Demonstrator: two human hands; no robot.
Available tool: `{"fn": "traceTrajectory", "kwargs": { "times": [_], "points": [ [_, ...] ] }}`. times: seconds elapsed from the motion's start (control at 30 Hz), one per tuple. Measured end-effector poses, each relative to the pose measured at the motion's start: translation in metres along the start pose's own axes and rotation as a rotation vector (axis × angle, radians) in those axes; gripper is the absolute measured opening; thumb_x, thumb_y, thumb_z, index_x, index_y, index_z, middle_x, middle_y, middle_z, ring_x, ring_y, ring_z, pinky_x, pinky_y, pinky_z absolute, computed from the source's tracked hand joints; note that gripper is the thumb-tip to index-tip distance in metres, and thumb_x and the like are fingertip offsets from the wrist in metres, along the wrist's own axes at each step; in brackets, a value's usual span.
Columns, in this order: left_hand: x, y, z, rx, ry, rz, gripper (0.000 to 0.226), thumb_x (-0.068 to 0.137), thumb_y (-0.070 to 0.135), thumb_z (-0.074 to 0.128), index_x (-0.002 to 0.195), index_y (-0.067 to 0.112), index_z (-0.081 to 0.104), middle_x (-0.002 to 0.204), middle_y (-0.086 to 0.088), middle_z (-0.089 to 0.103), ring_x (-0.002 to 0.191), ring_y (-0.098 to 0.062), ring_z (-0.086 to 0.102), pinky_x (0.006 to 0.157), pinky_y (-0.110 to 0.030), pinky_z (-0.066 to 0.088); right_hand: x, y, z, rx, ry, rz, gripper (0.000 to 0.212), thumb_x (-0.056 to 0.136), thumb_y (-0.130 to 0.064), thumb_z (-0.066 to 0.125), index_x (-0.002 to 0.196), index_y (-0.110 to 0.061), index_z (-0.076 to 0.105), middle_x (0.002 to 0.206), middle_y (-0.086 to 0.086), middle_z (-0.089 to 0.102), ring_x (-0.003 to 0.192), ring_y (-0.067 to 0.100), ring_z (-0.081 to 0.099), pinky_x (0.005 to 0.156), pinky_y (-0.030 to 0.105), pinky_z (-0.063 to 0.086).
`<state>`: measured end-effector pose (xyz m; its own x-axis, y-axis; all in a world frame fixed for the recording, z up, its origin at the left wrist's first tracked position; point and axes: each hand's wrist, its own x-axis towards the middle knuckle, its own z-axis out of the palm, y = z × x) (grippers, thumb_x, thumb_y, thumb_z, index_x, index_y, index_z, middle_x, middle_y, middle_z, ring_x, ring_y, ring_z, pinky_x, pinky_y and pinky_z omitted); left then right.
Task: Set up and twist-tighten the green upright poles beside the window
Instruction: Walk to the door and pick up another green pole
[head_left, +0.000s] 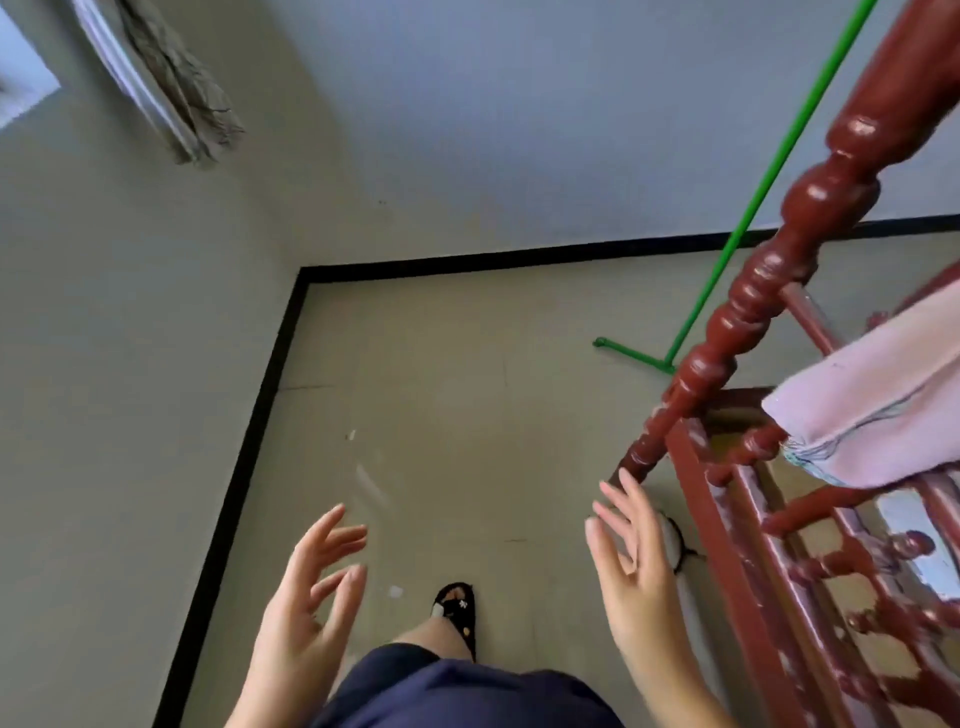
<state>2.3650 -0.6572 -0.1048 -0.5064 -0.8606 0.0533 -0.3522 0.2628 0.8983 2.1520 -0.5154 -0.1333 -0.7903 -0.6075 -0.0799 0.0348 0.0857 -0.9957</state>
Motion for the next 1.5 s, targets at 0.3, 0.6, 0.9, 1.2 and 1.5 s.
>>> {"fn": "traceTrajectory", "kwargs": {
  "times": [0.3,0.6,0.9,1.2,1.5],
  "points": [
    [0.175,0.002,0.013,0.062,-0.209,-0.017,0.04,0.083,0.038,0.059,0.109,0.062,0.042,0.107,0.005,0.064,0.104,0.001,0.059,0.085,-0.01,0.047,0.096,-0.004,0.028,0.054,0.288,0.128,0.057,0.075,-0.04,0.05,0.129,-0.037,0.037,0.129,-0.014,0.051,0.113,-0.01,0.05,0.087,0.005,0.043],
    [0.329,0.026,0.125,-0.064,-0.256,-0.061,0.049,0.087,0.009,0.05,0.112,0.051,0.04,0.11,0.004,0.062,0.103,-0.001,0.058,0.081,-0.004,0.044,0.26,-0.027,-0.007,-0.084,0.326,0.133,0.046,0.084,-0.026,0.051,0.125,-0.041,0.039,0.129,-0.018,0.05,0.116,-0.003,0.051,0.089,0.005,0.042],
    [0.452,0.056,0.177,-0.192,-0.216,-0.141,0.041,0.089,0.015,0.05,0.117,0.045,0.041,0.113,0.004,0.061,0.093,0.001,0.062,0.077,-0.004,0.045,0.398,-0.051,-0.02,-0.17,0.268,0.202,0.048,0.089,-0.02,0.049,0.133,-0.033,0.036,0.131,-0.014,0.05,0.119,-0.003,0.049,0.081,0.001,0.041],
    [0.673,0.056,0.197,-0.127,-0.378,-0.047,0.044,0.089,0.014,0.048,0.115,0.048,0.038,0.113,0.008,0.06,0.104,-0.001,0.057,0.08,-0.003,0.044,0.571,-0.058,0.045,-0.145,0.437,0.227,0.047,0.091,-0.022,0.048,0.134,-0.033,0.035,0.127,-0.014,0.049,0.114,-0.008,0.048,0.076,-0.003,0.038],
    [0.889,0.093,0.27,-0.092,-0.638,0.05,0.044,0.089,0.015,0.049,0.115,0.048,0.038,0.11,0.011,0.06,0.1,0.009,0.056,0.08,-0.013,0.043,0.724,-0.085,0.081,-0.022,0.742,0.266,0.056,0.075,-0.046,0.048,0.13,-0.039,0.036,0.123,-0.027,0.048,0.104,-0.02,0.047,0.073,-0.004,0.038]
  ]
}}
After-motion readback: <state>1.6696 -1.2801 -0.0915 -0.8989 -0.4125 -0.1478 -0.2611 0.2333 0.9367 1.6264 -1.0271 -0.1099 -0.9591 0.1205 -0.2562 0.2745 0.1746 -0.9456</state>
